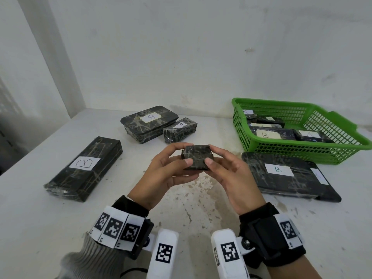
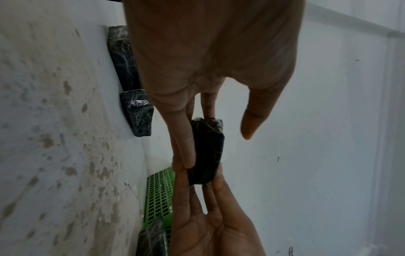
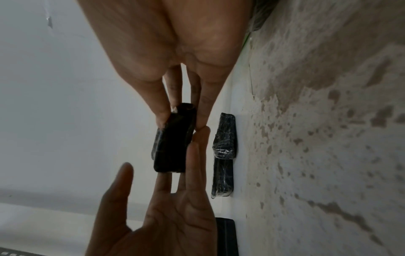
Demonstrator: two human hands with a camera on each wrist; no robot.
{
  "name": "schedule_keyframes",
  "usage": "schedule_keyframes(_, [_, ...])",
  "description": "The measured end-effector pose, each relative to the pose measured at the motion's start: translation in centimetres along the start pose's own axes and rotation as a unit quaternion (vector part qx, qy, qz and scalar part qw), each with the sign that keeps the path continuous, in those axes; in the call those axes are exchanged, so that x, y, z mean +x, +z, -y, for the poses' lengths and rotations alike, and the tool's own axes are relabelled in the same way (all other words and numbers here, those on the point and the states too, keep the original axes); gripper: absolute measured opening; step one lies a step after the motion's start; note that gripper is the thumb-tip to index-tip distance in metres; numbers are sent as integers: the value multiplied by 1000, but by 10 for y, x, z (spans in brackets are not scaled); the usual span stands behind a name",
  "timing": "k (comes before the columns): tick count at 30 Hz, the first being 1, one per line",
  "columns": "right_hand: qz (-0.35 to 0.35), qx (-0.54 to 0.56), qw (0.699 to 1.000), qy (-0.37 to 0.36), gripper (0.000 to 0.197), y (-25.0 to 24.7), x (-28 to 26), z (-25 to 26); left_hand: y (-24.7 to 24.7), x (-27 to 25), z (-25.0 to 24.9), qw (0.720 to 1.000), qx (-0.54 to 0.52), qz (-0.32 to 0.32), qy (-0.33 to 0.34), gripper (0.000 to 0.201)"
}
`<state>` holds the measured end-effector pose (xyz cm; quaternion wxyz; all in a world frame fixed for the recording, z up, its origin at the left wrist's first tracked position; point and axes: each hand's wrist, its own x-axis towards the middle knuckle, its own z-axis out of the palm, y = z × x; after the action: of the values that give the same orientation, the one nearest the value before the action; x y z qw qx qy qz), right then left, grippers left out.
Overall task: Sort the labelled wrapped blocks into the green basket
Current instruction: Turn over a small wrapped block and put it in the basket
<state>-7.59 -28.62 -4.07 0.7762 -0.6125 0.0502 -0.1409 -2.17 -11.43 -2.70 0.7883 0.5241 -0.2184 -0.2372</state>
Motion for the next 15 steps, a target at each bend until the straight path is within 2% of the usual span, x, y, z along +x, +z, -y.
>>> schedule_keyframes(3, [4, -4, 1000, -19, 40, 1, -1, 0, 0, 0, 0, 1000, 10, -14, 13, 30])
schedule_keyframes(7, [20, 13, 1000, -20, 54, 4, -2, 3, 1, -1, -2, 1000, 4, -18, 15, 30])
schedule_keyframes(10, [30, -4, 999, -27, 53, 2, -1, 3, 4, -2, -5, 1000, 1, -15, 4, 35])
schedule_keyframes(15, [34, -9, 999, -38, 47, 2, -1, 2, 5, -3, -4, 999, 18, -39, 15, 29])
